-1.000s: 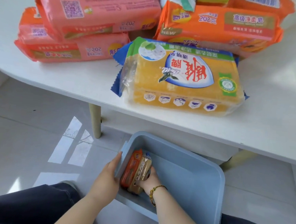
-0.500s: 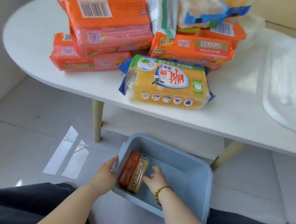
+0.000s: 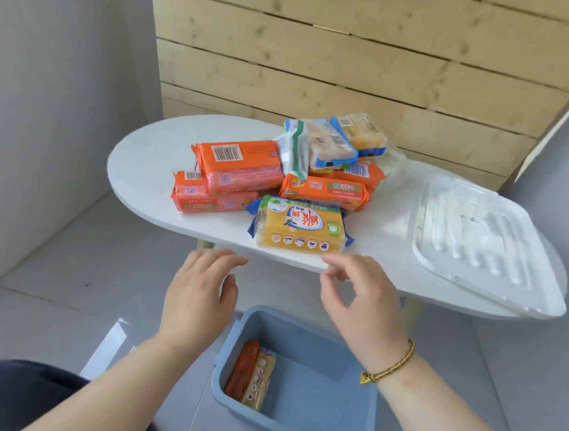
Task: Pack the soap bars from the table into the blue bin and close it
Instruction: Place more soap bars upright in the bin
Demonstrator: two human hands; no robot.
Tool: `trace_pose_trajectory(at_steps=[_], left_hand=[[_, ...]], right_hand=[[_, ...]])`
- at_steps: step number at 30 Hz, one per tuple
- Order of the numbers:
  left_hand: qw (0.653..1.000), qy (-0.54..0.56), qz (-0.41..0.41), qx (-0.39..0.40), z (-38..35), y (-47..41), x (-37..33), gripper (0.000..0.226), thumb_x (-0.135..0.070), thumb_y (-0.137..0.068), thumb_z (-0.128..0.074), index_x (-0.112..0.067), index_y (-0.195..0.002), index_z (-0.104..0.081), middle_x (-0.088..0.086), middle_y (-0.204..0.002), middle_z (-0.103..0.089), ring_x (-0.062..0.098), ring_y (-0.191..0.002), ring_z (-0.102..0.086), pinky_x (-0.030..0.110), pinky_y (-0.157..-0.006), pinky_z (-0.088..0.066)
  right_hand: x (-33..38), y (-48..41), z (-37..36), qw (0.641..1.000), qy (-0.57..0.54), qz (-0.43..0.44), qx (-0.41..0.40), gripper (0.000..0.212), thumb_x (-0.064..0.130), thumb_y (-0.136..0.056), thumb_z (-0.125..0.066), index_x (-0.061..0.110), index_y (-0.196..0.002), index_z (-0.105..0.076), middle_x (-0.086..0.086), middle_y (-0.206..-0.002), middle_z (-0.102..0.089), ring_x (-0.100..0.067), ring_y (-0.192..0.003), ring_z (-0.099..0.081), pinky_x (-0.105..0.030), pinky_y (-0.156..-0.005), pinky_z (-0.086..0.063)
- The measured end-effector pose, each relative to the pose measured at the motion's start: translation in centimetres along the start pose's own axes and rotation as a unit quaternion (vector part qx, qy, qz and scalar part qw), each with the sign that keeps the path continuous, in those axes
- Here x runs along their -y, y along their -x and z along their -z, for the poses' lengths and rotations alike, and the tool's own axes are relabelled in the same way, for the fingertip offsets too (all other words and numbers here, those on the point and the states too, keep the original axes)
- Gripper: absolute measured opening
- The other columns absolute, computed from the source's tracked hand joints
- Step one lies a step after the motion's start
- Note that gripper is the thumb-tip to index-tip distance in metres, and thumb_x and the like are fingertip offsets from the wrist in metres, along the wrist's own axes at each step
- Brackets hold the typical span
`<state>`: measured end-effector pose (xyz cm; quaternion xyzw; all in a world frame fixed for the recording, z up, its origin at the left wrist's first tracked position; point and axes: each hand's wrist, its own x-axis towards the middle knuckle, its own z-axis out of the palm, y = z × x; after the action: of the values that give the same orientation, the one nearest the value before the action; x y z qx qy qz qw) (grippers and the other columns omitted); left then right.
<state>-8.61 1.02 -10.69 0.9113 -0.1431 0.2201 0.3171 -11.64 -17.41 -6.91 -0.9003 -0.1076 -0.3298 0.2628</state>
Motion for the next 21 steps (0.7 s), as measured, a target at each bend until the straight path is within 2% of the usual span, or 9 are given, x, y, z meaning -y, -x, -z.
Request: trace_pose_trajectory(at_steps=[1, 3, 4, 5, 7, 9, 11, 17, 21], left_hand=[[0.999, -0.027, -0.032, -0.024, 0.4, -0.3, -0.1, 0.032, 0.001, -0.072, -0.051, -0.004, -0.098, -0.067, 0.016, -0.099, -0.069, 0.033, -0.095, -0.06, 0.037, -0.078, -0.052], [0.997, -0.07, -0.034, 0.004, 0.5, -0.8, -0.2, 0.047, 0.003, -0.068, -0.057, -0.004, -0.114, -0.059, 0.022, -0.117, -0.062, 0.04, -0.109, -0.057, 0.047, -0.092, -0.047], [0.996, -0.078, -0.005, 0.034, 0.4, -0.9, 0.0, 0.056, 0.003, -0.071, -0.059, -0.008, -0.126, -0.05, 0.021, -0.132, -0.051, 0.04, -0.123, -0.047, 0.048, -0.103, -0.038], [0.994, -0.084, 0.029, 0.071, 0.2, -0.9, 0.3, 0.063, 0.0, -0.077, -0.057, -0.013, -0.136, -0.037, 0.017, -0.146, -0.035, 0.035, -0.136, -0.03, 0.044, -0.112, -0.025], [0.988, -0.092, 0.055, 0.109, -0.2, -0.9, 1.1, 0.068, -0.009, -0.085, -0.049, -0.022, -0.143, -0.015, 0.004, -0.156, -0.01, 0.022, -0.144, -0.003, 0.035, -0.117, -0.004], [0.984, -0.106, 0.055, 0.131, -0.2, -1.2, 1.9, 0.069, -0.012, -0.087, -0.045, -0.028, -0.144, -0.009, -0.004, -0.156, -0.002, 0.017, -0.144, 0.005, 0.034, -0.117, 0.002], [0.981, -0.115, 0.057, 0.143, 0.0, -1.3, 2.5, 0.068, -0.014, -0.088, -0.044, -0.032, -0.143, -0.008, -0.009, -0.156, -0.001, 0.014, -0.144, 0.006, 0.036, -0.116, 0.004], [0.98, -0.112, 0.063, 0.154, 0.1, -1.2, 2.5, 0.069, -0.013, -0.089, -0.041, -0.034, -0.143, -0.004, -0.01, -0.156, 0.003, 0.013, -0.143, 0.009, 0.037, -0.117, 0.005], [0.981, -0.1, 0.06, 0.152, 0.1, -1.2, 2.5, 0.069, -0.012, -0.089, -0.04, -0.033, -0.143, -0.003, -0.009, -0.156, 0.004, 0.014, -0.143, 0.011, 0.036, -0.117, 0.005]], right_hand=[[0.2, -1.2, 0.5, 0.999, 0.025, 0.025, -0.011, 0.027, 0.018, -0.072, -0.052, 0.002, -0.088, -0.069, -0.008, -0.074, -0.069, -0.013, -0.076, -0.056, -0.021, -0.071, -0.044], [0.1, -3.5, 0.6, 0.994, 0.085, 0.035, 0.056, 0.037, 0.019, -0.072, -0.063, 0.002, -0.104, -0.065, -0.015, -0.101, -0.068, -0.029, -0.097, -0.061, -0.029, -0.088, -0.046], [0.0, -4.4, 0.4, 0.985, 0.119, 0.025, 0.125, 0.049, 0.022, -0.074, -0.067, 0.004, -0.118, -0.058, -0.017, -0.12, -0.059, -0.033, -0.114, -0.053, -0.035, -0.1, -0.04], [-0.2, -5.1, 0.1, 0.971, 0.143, 0.017, 0.192, 0.062, 0.028, -0.077, -0.067, 0.008, -0.131, -0.045, -0.014, -0.137, -0.046, -0.029, -0.13, -0.038, -0.036, -0.11, -0.029], [-0.6, -6.1, -0.8, 0.947, 0.163, 0.001, 0.275, 0.079, 0.037, -0.08, -0.063, 0.017, -0.144, -0.022, -0.002, -0.152, -0.024, -0.02, -0.141, -0.017, -0.033, -0.116, -0.01], [-0.8, -6.8, -1.7, 0.936, 0.177, 0.002, 0.304, 0.086, 0.039, -0.079, -0.064, 0.021, -0.146, -0.013, 0.0, -0.153, -0.021, -0.02, -0.141, -0.018, -0.037, -0.117, -0.008], [-0.8, -7.0, -2.4, 0.93, 0.195, 0.006, 0.312, 0.088, 0.041, -0.077, -0.064, 0.022, -0.146, -0.012, 0.001, -0.15, -0.027, -0.021, -0.138, -0.024, -0.04, -0.116, -0.012], [-0.6, -7.4, -3.1, 0.914, 0.259, 0.021, 0.31, 0.101, 0.056, -0.068, -0.067, 0.023, -0.146, -0.011, 0.001, -0.142, -0.033, -0.023, -0.125, -0.033, -0.036, -0.104, -0.025], [-0.5, -7.9, -2.9, 0.915, 0.258, 0.006, 0.309, 0.095, 0.059, -0.065, -0.067, 0.025, -0.142, -0.023, 0.001, -0.137, -0.037, -0.024, -0.124, -0.033, -0.038, -0.109, -0.016]])
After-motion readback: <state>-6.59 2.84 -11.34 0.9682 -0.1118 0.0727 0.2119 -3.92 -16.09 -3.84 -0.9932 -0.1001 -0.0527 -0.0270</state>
